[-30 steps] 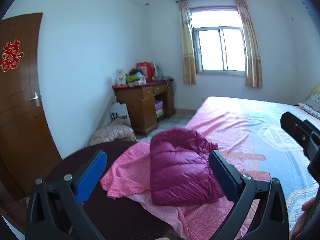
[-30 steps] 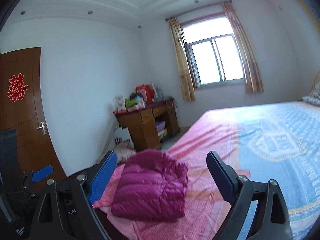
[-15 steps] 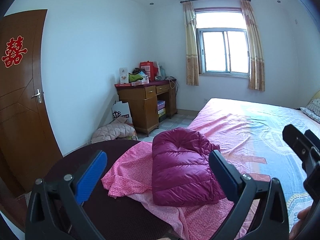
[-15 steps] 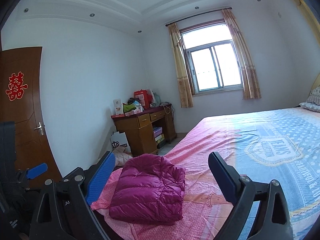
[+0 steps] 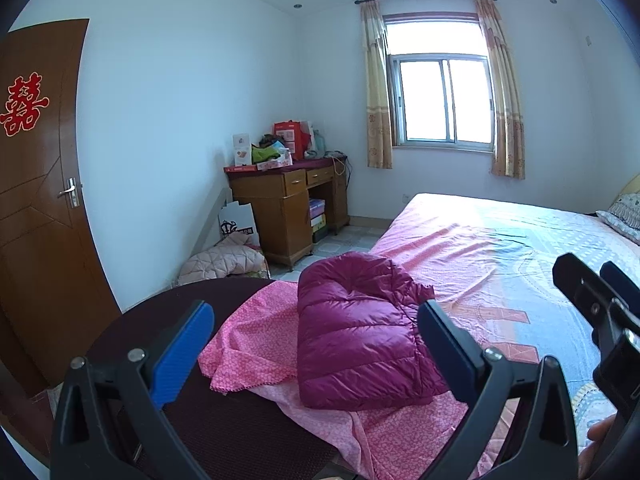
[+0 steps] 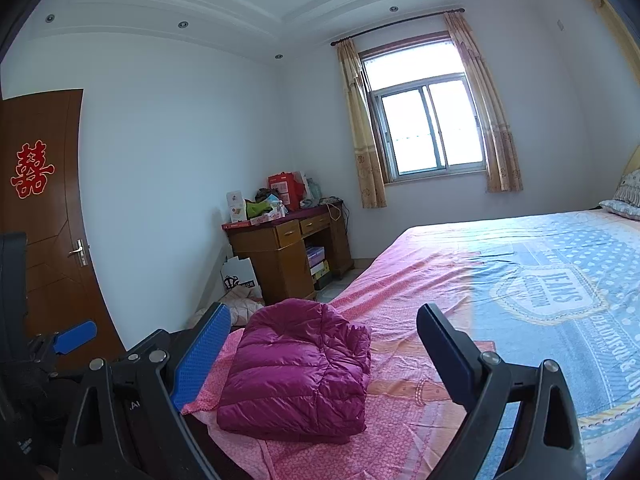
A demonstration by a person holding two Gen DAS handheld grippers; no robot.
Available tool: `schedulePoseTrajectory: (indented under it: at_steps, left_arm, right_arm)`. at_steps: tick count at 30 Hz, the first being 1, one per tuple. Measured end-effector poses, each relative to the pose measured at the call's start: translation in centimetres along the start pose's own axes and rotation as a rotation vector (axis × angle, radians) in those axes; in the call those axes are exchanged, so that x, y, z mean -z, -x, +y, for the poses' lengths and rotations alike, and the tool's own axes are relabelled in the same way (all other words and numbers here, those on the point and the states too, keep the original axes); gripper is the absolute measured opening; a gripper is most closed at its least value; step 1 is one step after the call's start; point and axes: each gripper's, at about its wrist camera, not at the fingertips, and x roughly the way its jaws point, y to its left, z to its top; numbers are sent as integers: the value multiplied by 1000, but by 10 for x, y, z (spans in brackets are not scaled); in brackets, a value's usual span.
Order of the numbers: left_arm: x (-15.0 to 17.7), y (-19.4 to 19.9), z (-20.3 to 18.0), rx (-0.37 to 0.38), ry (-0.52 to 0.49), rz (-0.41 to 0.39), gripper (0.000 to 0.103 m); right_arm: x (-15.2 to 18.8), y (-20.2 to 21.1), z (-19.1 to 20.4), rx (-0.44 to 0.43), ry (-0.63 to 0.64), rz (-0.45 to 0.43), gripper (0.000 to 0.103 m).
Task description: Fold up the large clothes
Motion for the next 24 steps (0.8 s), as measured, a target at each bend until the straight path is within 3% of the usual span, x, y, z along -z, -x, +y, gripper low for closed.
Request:
schedulePoseTrajectory:
  at_steps: [24]
  left_arm:
    - [1, -6, -3, 1, -18, 23, 103]
  right_arm:
    - [5, -6, -2, 15, -22, 15, 95]
